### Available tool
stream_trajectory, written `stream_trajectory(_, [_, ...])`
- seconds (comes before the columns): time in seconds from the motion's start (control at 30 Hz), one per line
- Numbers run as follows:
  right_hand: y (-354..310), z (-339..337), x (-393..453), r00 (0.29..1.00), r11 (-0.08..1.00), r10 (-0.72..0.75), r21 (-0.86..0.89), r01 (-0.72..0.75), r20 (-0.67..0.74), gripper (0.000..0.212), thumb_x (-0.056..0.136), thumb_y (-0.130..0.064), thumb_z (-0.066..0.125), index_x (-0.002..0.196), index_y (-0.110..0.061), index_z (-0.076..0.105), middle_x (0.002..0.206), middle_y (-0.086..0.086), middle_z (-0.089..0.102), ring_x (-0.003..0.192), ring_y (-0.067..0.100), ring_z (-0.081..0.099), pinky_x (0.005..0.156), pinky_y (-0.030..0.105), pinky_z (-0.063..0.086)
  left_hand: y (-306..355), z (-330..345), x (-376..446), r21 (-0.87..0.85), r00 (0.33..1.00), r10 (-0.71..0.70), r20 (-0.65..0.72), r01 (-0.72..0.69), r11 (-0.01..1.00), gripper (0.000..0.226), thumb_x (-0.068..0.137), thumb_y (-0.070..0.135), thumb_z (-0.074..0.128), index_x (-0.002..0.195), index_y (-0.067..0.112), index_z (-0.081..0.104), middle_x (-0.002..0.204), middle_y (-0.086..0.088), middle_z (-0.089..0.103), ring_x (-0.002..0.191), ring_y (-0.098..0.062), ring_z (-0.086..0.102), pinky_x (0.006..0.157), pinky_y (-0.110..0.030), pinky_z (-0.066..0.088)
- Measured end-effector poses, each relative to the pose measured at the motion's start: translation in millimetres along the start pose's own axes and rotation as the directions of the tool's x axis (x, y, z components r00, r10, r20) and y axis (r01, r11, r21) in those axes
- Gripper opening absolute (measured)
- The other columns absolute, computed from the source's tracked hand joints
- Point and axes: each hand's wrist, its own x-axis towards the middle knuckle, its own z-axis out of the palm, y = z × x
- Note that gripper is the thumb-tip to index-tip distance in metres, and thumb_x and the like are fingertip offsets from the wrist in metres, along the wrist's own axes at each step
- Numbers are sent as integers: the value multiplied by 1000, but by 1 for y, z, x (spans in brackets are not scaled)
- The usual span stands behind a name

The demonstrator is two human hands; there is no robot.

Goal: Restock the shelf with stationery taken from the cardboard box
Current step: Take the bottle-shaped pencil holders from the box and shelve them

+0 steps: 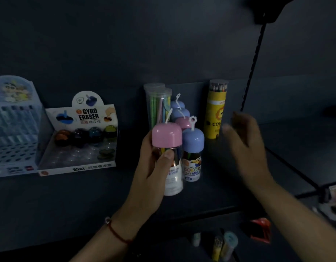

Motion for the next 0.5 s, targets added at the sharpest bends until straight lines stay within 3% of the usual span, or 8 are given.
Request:
stream_trajectory(0.1, [-37, 2, -84, 955, 999, 10, 31, -20, 295, 52, 80, -43, 70, 129, -41, 49, 121, -25, 58, 115, -8, 54, 92, 8, 42, 3, 3, -3, -56, 999, -16, 43, 19, 998, 49, 95, 22, 46, 142, 21, 35, 127, 14, 61, 119, -7, 59, 89, -18, 49])
stream_trajectory(0.17, [-41, 8, -110, 908, 998, 51, 6, -58, 415, 59, 81, -39, 76, 130, -48, 44, 123, -29, 54, 116, -9, 52, 92, 8, 43, 6, 8, -9, -34, 995, -27, 91, 30, 999, 52, 94, 28, 47, 144, 23, 31, 130, 17, 58, 121, -5, 57, 91, -18, 48])
stream_trajectory(0.27, [-44, 8, -112, 924, 995, 95, -25, -92, 370, 62, 78, -36, 78, 128, -50, 44, 120, -25, 56, 111, -8, 56, 85, 10, 48, 11, 18, -20, 7, 985, -43, 168, 43, 999, 52, 94, 28, 45, 143, 27, 26, 125, 28, 55, 118, 2, 55, 88, -13, 47])
stream_trajectory(0.43, [-52, -8, -103, 903, 996, 90, -11, -94, 420, 50, 78, -14, 77, 113, -43, 57, 104, -16, 69, 95, 0, 66, 75, 13, 51, 18, 26, -27, 47, 939, -88, 334, 77, 996, 73, 94, 21, 51, 153, 31, 10, 147, 18, 38, 130, 4, 44, 97, -14, 43])
stream_trajectory(0.5, [-47, -15, -99, 903, 992, 127, -36, -123, 409, 47, 78, -17, 79, 114, -40, 59, 104, -14, 70, 94, 0, 67, 75, 14, 52, 19, 22, -26, 186, 941, -79, 330, 18, 982, 78, 93, 29, 56, 154, 40, 9, 150, 17, 33, 131, 4, 41, 102, -17, 42])
